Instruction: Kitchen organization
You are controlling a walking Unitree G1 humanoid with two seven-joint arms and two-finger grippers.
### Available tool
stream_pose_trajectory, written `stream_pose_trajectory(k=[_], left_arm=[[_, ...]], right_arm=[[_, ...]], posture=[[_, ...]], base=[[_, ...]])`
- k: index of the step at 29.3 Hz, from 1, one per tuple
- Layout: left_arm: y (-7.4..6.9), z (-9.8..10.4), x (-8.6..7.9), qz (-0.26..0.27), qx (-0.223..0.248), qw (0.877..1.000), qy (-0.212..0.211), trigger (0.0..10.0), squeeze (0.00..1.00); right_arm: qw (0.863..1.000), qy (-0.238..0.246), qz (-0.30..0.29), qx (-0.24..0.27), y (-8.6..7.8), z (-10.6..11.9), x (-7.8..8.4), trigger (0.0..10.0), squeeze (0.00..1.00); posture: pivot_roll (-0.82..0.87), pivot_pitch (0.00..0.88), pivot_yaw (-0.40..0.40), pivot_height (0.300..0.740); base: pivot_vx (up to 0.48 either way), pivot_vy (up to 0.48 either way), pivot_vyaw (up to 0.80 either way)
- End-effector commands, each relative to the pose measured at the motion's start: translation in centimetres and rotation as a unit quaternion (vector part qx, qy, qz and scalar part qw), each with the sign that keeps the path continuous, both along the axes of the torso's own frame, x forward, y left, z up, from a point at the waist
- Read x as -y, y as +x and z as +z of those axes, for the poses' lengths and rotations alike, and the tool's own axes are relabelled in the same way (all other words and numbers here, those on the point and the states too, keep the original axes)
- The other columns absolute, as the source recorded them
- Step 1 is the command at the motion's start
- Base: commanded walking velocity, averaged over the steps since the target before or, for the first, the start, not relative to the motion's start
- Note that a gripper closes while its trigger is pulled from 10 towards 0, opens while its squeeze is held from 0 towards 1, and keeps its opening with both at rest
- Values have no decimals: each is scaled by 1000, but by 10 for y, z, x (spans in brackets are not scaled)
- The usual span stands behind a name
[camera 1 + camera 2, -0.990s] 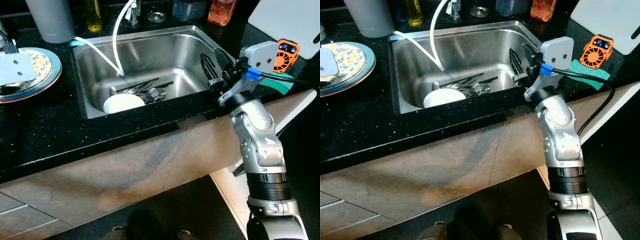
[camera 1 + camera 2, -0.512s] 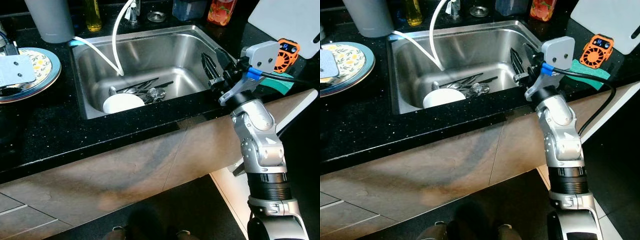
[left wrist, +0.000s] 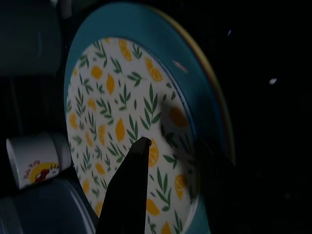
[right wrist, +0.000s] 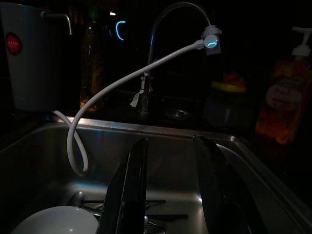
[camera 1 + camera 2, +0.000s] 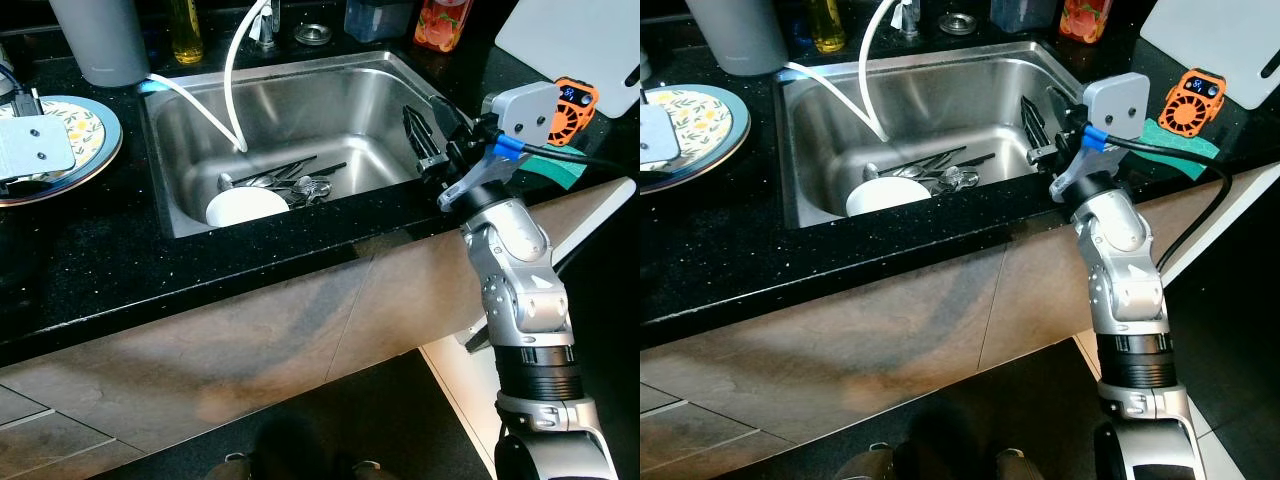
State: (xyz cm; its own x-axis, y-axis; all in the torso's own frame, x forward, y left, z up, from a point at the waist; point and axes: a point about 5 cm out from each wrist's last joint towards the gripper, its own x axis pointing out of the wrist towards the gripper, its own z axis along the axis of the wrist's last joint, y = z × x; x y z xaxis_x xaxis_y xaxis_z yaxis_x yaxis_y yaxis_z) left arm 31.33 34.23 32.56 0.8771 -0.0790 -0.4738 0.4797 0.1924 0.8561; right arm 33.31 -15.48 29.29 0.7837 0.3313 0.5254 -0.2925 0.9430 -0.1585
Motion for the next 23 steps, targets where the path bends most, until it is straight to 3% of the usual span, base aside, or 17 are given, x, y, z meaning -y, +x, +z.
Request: stream_pose_trajectory(k=[1, 2, 3, 4, 5, 18, 19, 20, 21, 23], left_arm=[[-2, -5, -5, 14, -10, 1000, 12, 5882, 0], [-2, -5, -5, 14, -9, 1000, 12, 5882, 0], [-1, -5, -5, 14, -7, 1000, 11, 2275, 0], [-1, -5, -5, 14, -5, 1000, 8, 1647, 0], [-1, -5, -5, 13, -3, 1000, 6, 0, 0], [1, 1, 2, -3, 22, 1000, 5, 0, 0], [0, 1, 5, -19, 18, 1000, 2, 10000, 0], [0, 1, 5, -19, 18, 1000, 2, 10000, 0], [-1, 0, 4, -21, 11, 1000, 6, 10000, 1000], [-2, -1, 2, -18, 8, 1000, 8, 10000, 1000]], right_arm=[[1000, 3, -5, 2, 1, 1, 4, 10000, 0], [1000, 3, -5, 2, 1, 1, 4, 10000, 0], [1000, 3, -5, 2, 1, 1, 4, 10000, 0], [1000, 2, -4, 2, 1, 1, 4, 10000, 0], [1000, 2, -4, 2, 1, 1, 4, 10000, 0], [1000, 4, -3, 3, 1, 2, 3, 10000, 0], [1000, 4, -3, 3, 1, 2, 3, 10000, 0], [1000, 4, -3, 3, 1, 2, 3, 10000, 0], [1000, 3, -3, 3, 1, 2, 3, 10000, 0], [1000, 3, -3, 3, 1, 2, 3, 10000, 0]], posture=[[155, 159, -9, 740], [155, 159, -9, 740], [156, 160, -10, 740], [156, 160, -10, 740], [156, 160, -10, 740], [155, 160, -13, 740], [155, 160, -13, 740], [155, 160, -13, 740], [156, 161, -15, 740], [156, 161, -15, 740]], base=[[0, 0, 0], [0, 0, 0], [0, 0, 0], [0, 0, 0], [0, 0, 0], [0, 0, 0], [0, 0, 0], [0, 0, 0], [0, 0, 0], [0, 0, 0]])
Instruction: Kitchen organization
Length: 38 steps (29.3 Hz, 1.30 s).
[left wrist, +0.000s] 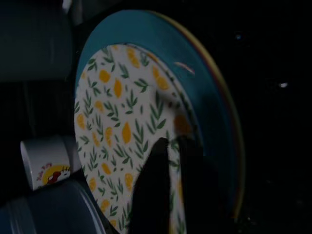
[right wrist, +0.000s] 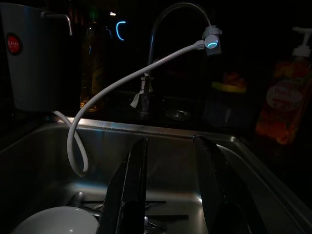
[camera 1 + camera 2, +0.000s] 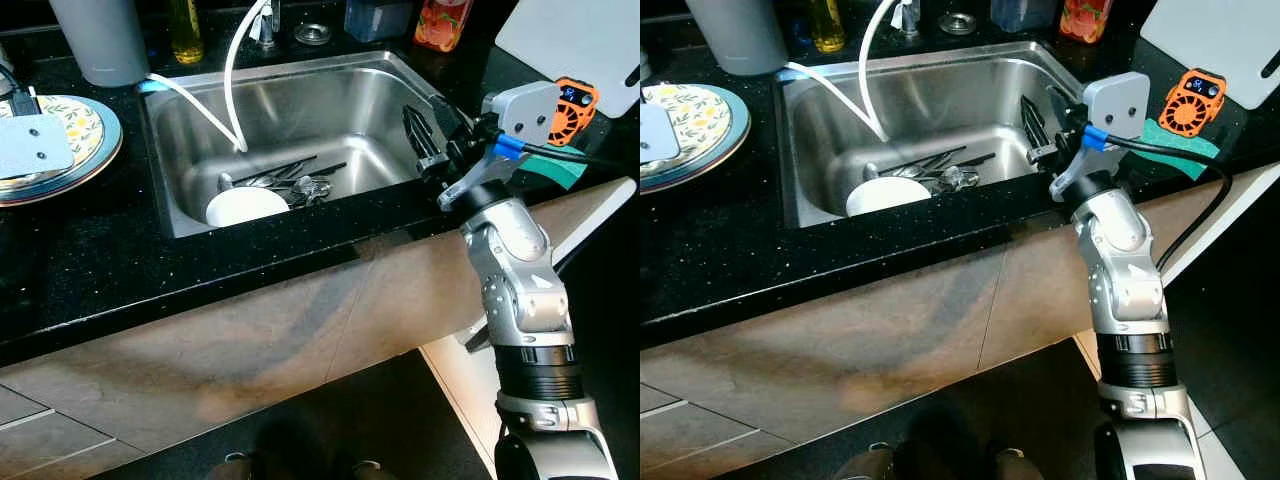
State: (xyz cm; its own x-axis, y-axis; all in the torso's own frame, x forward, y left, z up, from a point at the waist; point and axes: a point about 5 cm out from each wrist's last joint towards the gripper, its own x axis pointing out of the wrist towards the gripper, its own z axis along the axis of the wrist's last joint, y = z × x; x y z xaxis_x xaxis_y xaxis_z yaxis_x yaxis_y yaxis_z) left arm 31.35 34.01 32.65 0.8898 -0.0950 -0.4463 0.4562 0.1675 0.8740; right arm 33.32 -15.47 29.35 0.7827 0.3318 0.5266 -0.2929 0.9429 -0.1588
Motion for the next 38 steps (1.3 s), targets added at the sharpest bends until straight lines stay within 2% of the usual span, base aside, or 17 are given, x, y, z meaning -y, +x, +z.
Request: stream_pose_trajectory(k=[1, 6, 7, 17, 21, 23, 29, 31, 38], left_arm=[[-3, -4, -2, -2, -14, 1000, 5, 10000, 1000], [-1, -7, -6, 15, -14, 1000, 13, 10000, 1000], [-1, -7, -5, 13, -19, 1000, 15, 10000, 0], [1, -7, -6, 17, -17, 1000, 12, 10000, 0], [2, -12, -10, 31, -22, 999, 20, 10000, 0], [2, -24, -18, 56, -33, 997, 34, 10000, 0], [3, -32, -20, 63, -38, 997, 35, 10000, 0], [7, -42, -18, 65, -29, 997, 43, 10000, 0], [15, -49, -17, 74, 2, 996, 56, 10000, 0]], right_arm=[[1000, 3, -4, 2, 1, 1, 3, 10000, 0], [1000, 3, -3, 3, 1, 2, 4, 10000, 0], [1000, 3, -3, 3, 1, 2, 4, 10000, 0], [1000, 3, -3, 3, 1, 2, 3, 10000, 0], [1000, 3, -2, 4, 1, 2, 3, 10000, 0], [1000, 3, -2, 5, 1, 2, 2, 10000, 0], [1000, 3, -2, 4, 1, 2, 3, 10000, 0], [1000, 3, -1, 5, 1, 3, 2, 10000, 0], [1000, 3, 0, 5, 2, 3, 2, 10000, 0]], posture=[[156, 161, -15, 740], [156, 161, -15, 740], [156, 161, -15, 740], [155, 152, -13, 740], [155, 151, -13, 740], [154, 151, -13, 740], [153, 149, -15, 740], [153, 149, -15, 740], [153, 149, -15, 740]], base=[[0, 0, 0], [0, 0, 0], [0, 0, 0], [0, 0, 0], [0, 0, 0], [0, 0, 0], [0, 0, 0], [0, 0, 0], [0, 0, 0]])
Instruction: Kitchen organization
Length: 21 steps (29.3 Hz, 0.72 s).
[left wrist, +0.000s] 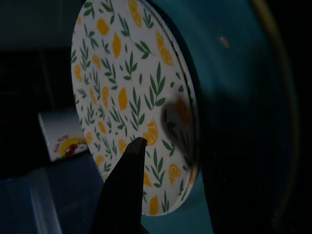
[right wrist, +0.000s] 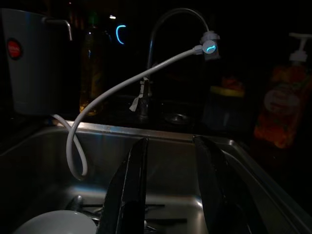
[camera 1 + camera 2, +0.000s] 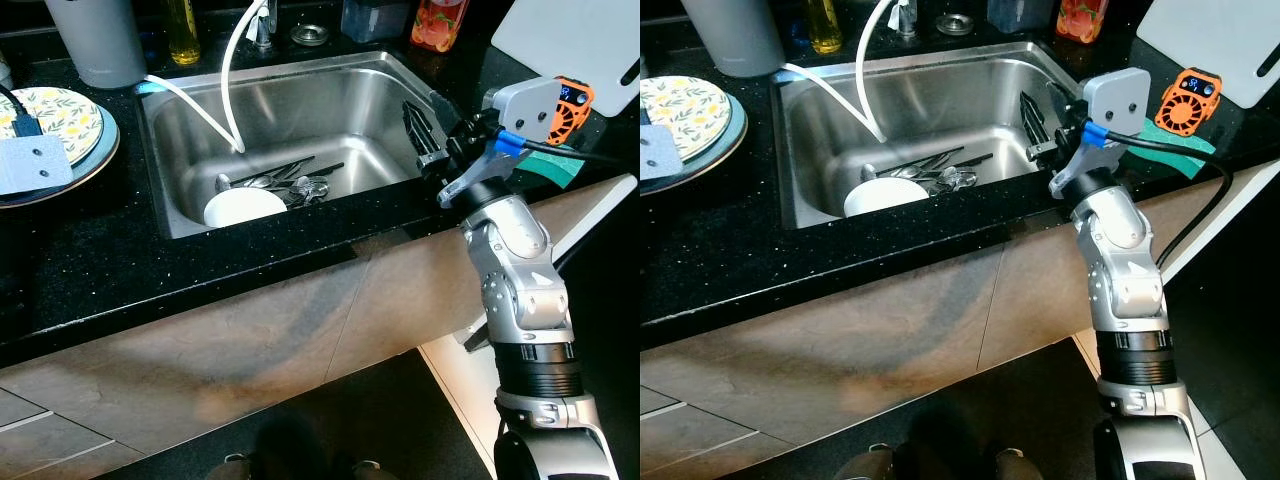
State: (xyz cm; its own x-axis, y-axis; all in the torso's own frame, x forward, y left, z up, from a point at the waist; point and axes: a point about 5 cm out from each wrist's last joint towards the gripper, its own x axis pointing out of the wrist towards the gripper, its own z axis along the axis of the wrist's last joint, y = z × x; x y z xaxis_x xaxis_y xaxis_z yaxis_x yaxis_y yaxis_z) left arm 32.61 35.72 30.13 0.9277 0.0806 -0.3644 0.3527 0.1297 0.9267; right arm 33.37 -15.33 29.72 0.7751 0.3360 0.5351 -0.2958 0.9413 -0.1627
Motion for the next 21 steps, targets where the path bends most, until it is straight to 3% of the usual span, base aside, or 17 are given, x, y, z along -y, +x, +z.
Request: stream_pose_trajectory(k=[1, 2, 3, 13, 16, 20, 21], left_arm=[[5, -27, 0, 9, -37, 999, 9, 3686, 0], [5, -29, 0, 10, -35, 999, 12, 3686, 0], [6, -31, 0, 10, -33, 999, 13, 0, 0], [14, -33, 1, 15, 4, 999, 31, 0, 0], [18, -24, 3, 10, 40, 998, 41, 0, 0], [24, 9, 14, -11, 140, 989, 51, 0, 0], [26, 24, 21, -29, 177, 983, 43, 10000, 0]], right_arm=[[1000, 3, -2, -1, 1, -1, 3, 10000, 0], [1000, 3, -2, -1, 1, -1, 3, 10000, 0], [1000, 3, -3, -1, 1, -1, 3, 10000, 0], [1000, 4, -6, -1, 0, 0, 6, 10000, 0], [1000, 4, -7, -1, 0, 0, 6, 10000, 0], [1000, 3, -6, -2, 1, 0, 5, 10000, 0], [1000, 3, -5, -2, 1, 0, 5, 10000, 0]], posture=[[153, 149, -15, 740], [153, 149, -15, 740], [149, 151, -19, 740], [143, 159, -17, 740], [145, 163, -19, 740], [145, 165, -21, 740], [146, 166, -23, 740]], base=[[0, 0, 0], [0, 0, 0], [0, 0, 0], [0, 0, 0], [0, 0, 0], [0, 0, 0], [0, 0, 0]])
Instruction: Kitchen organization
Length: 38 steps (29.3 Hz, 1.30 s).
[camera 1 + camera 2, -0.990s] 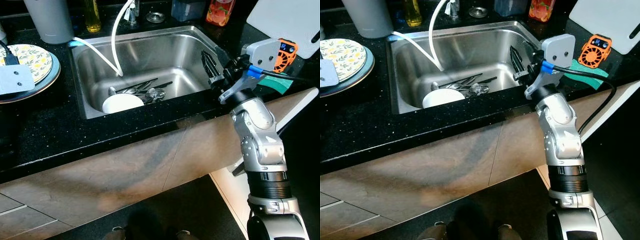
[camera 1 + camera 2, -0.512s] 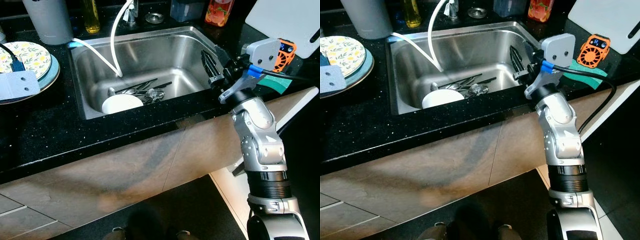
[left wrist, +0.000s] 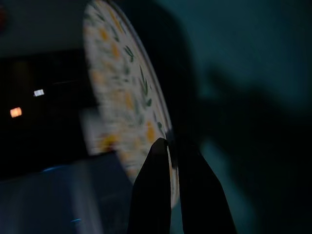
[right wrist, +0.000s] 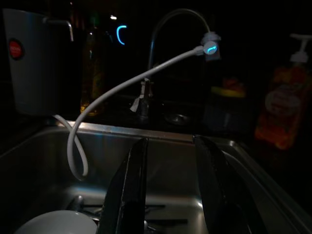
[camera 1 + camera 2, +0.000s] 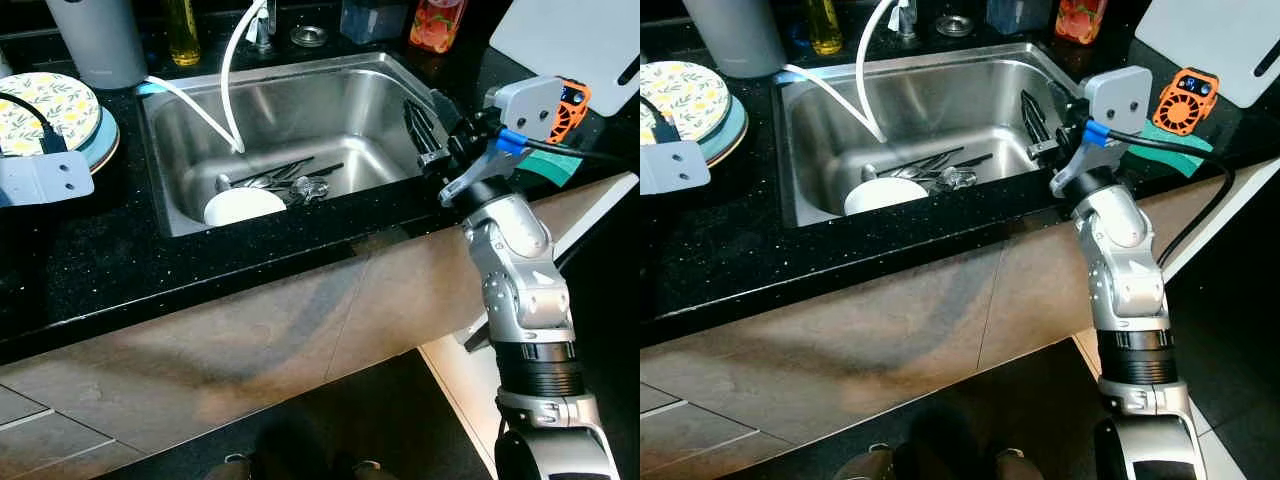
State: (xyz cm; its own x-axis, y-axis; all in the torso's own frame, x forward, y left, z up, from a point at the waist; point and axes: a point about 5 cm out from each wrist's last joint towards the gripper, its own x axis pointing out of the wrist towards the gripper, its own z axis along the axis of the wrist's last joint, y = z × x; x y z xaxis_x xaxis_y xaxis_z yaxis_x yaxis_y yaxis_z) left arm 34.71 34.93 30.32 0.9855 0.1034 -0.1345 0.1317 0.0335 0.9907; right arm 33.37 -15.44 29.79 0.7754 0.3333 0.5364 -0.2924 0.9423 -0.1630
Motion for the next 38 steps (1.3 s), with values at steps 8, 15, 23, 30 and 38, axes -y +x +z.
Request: stream_pose_trajectory(k=[8, 15, 23, 30, 38], left_arm=[[0, 69, 41, -113, 101, 988, -19, 10000, 0], [-20, 84, 72, -227, 26, 973, -23, 10000, 0], [-49, 89, 96, -326, -65, 939, -92, 10000, 0], [-52, 84, 74, -257, -93, 961, -41, 10000, 0], [-64, 92, 41, -140, -84, 987, 10, 10000, 0]], right_arm=[[1000, 3, -2, -3, 1, -1, 3, 10000, 0], [1000, 3, -3, -3, 1, -1, 4, 10000, 0], [1000, 4, -3, -2, 2, 0, 4, 10000, 0], [1000, 5, -3, -2, 2, -1, 4, 10000, 0], [1000, 7, -3, -3, 2, -1, 5, 10000, 0]], posture=[[146, 167, -24, 740], [149, 167, -22, 740], [152, 164, -20, 740], [155, 163, -17, 740], [160, 163, -19, 740]], base=[[0, 0, 0], [0, 0, 0], [0, 0, 0], [0, 0, 0], [0, 0, 0]])
